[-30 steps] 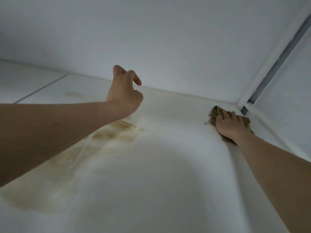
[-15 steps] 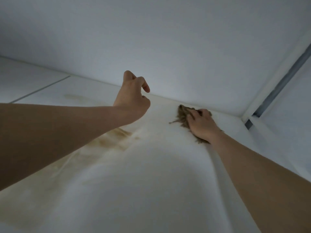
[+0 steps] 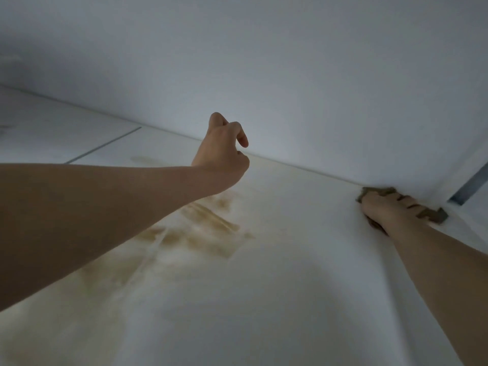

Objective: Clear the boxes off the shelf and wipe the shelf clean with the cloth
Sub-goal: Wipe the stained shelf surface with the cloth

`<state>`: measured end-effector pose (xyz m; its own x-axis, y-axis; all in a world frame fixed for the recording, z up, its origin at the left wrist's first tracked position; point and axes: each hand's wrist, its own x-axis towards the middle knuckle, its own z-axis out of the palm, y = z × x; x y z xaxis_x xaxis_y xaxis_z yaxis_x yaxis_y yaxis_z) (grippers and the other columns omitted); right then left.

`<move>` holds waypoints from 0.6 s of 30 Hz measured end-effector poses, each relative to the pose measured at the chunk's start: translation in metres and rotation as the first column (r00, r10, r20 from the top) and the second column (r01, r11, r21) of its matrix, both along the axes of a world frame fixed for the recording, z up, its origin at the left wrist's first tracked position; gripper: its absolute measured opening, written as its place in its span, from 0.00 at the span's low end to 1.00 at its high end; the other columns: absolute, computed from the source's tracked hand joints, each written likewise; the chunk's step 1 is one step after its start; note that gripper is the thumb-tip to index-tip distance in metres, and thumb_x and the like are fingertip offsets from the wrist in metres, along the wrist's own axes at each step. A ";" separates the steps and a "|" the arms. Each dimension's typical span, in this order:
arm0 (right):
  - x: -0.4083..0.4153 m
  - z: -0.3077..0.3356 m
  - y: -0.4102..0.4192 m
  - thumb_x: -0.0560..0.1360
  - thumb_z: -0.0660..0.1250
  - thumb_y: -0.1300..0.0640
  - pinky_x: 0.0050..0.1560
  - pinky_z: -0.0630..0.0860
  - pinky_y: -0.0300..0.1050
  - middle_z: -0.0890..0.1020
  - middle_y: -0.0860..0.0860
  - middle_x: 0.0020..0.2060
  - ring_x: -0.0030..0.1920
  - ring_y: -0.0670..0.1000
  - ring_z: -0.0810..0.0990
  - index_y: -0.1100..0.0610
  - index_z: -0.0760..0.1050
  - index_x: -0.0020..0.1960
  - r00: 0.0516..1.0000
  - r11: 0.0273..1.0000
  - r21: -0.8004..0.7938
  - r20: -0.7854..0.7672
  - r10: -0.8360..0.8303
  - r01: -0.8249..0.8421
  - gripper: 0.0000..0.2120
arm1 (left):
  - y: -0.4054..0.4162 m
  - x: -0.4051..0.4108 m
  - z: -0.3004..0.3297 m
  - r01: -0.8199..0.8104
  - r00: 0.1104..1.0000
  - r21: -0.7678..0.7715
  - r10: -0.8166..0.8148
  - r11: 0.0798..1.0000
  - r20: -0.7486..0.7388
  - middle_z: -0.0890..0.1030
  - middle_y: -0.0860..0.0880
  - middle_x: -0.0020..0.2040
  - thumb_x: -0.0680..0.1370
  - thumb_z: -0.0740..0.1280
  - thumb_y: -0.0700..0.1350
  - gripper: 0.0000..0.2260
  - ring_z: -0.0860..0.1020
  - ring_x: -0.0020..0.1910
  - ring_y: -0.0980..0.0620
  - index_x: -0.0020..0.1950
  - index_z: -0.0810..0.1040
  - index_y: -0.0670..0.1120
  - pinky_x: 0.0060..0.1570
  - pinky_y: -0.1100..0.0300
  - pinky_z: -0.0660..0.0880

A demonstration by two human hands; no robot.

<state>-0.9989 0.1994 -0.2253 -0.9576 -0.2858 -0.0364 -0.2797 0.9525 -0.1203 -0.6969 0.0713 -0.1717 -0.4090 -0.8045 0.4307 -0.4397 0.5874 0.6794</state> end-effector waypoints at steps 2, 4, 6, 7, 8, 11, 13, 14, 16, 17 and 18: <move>0.022 0.000 -0.023 0.79 0.43 0.40 0.76 0.40 0.58 0.53 0.60 0.77 0.77 0.60 0.49 0.62 0.50 0.78 0.996 0.996 0.006 -0.018 0.086 -0.086 0.35 | -0.009 0.009 0.001 -0.049 0.999 0.038 0.050 0.998 -0.005 0.64 0.51 0.53 0.70 0.58 0.31 0.12 0.77 0.47 0.46 0.49 0.75 0.43 0.42 0.49 0.79; 0.042 -0.002 -0.044 0.79 0.42 0.42 0.75 0.39 0.57 0.51 0.59 0.77 0.77 0.60 0.46 0.62 0.48 0.78 0.988 0.988 -0.002 -0.011 0.154 -0.154 0.34 | -0.017 0.018 0.002 -0.085 0.996 0.055 0.085 0.995 -0.003 0.64 0.50 0.53 0.71 0.58 0.31 0.12 0.77 0.46 0.46 0.49 0.75 0.43 0.41 0.50 0.79; 0.062 -0.003 -0.061 0.80 0.42 0.43 0.75 0.38 0.57 0.49 0.58 0.78 0.77 0.59 0.45 0.61 0.46 0.79 0.979 0.979 -0.004 0.007 0.205 -0.205 0.33 | -0.024 0.028 0.003 -0.096 0.995 0.055 0.095 0.994 0.013 0.65 0.50 0.54 0.71 0.58 0.32 0.12 0.77 0.45 0.46 0.50 0.75 0.43 0.43 0.49 0.79; 0.071 -0.004 -0.069 0.80 0.42 0.44 0.76 0.39 0.57 0.49 0.58 0.78 0.77 0.59 0.45 0.61 0.46 0.79 0.972 0.972 -0.007 0.004 0.235 -0.235 0.33 | -0.028 0.033 0.003 -0.097 0.995 0.058 0.096 0.994 0.025 0.65 0.49 0.54 0.71 0.59 0.32 0.12 0.77 0.45 0.46 0.50 0.75 0.43 0.45 0.49 0.79; 0.080 -0.004 -0.077 0.80 0.42 0.44 0.76 0.40 0.57 0.49 0.58 0.78 0.77 0.60 0.45 0.61 0.46 0.79 0.965 0.964 -0.008 0.002 0.264 -0.264 0.33 | -0.033 0.038 0.002 -0.101 0.994 0.065 0.099 0.993 0.038 0.65 0.49 0.55 0.71 0.59 0.32 0.12 0.77 0.45 0.46 0.50 0.75 0.43 0.46 0.49 0.78; 0.107 -0.004 -0.097 0.80 0.42 0.44 0.76 0.42 0.58 0.50 0.59 0.78 0.77 0.60 0.46 0.60 0.47 0.79 0.937 0.937 -0.019 -0.004 0.350 -0.350 0.32 | -0.048 0.055 0.001 -0.130 0.989 0.084 0.124 0.988 0.076 0.67 0.48 0.57 0.71 0.60 0.33 0.12 0.77 0.46 0.47 0.52 0.75 0.43 0.46 0.51 0.78; 0.125 -0.003 -0.108 0.81 0.42 0.44 0.76 0.42 0.58 0.49 0.58 0.78 0.77 0.59 0.45 0.59 0.46 0.79 0.914 0.914 -0.026 0.008 0.405 -0.405 0.31 | -0.058 0.066 0.000 -0.145 0.987 0.090 0.137 0.985 0.089 0.68 0.47 0.58 0.72 0.60 0.34 0.12 0.77 0.46 0.46 0.53 0.75 0.43 0.47 0.51 0.77; 0.132 -0.003 -0.112 0.81 0.42 0.44 0.76 0.42 0.58 0.48 0.58 0.78 0.78 0.59 0.45 0.58 0.45 0.79 0.902 0.902 -0.027 0.019 0.431 -0.431 0.31 | -0.063 0.070 0.000 -0.149 0.986 0.092 0.141 0.985 0.090 0.68 0.46 0.58 0.72 0.60 0.34 0.12 0.77 0.47 0.46 0.53 0.75 0.42 0.47 0.51 0.77; 0.146 -0.003 -0.119 0.81 0.41 0.44 0.76 0.42 0.57 0.46 0.56 0.79 0.78 0.57 0.44 0.57 0.44 0.80 0.880 0.881 -0.028 0.030 0.473 -0.473 0.30 | -0.071 0.078 0.000 -0.139 0.987 0.096 0.131 0.986 0.089 0.68 0.46 0.58 0.72 0.60 0.34 0.11 0.77 0.47 0.46 0.53 0.76 0.42 0.47 0.52 0.77; 0.152 -0.002 -0.124 0.81 0.41 0.44 0.77 0.42 0.57 0.46 0.55 0.79 0.78 0.56 0.43 0.55 0.44 0.80 0.867 0.868 -0.027 0.027 0.497 -0.496 0.30 | -0.074 0.083 0.001 -0.129 0.988 0.094 0.120 0.987 0.093 0.68 0.46 0.57 0.72 0.60 0.34 0.11 0.77 0.47 0.46 0.53 0.76 0.43 0.46 0.52 0.77; 0.160 -0.002 -0.131 0.82 0.41 0.44 0.77 0.42 0.56 0.45 0.55 0.79 0.78 0.55 0.43 0.54 0.44 0.80 0.852 0.852 -0.025 0.024 0.524 -0.523 0.29 | -0.079 0.089 0.001 -0.117 0.989 0.087 0.107 0.989 0.106 0.68 0.47 0.57 0.72 0.60 0.34 0.11 0.77 0.47 0.47 0.52 0.75 0.43 0.46 0.52 0.76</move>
<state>-0.8390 0.0685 -0.2273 -0.6648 -0.7452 -0.0526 -0.7324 0.6640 -0.1506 -0.6082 -0.0073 -0.1707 -0.3517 -0.8821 0.3135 -0.5682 0.4673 0.6774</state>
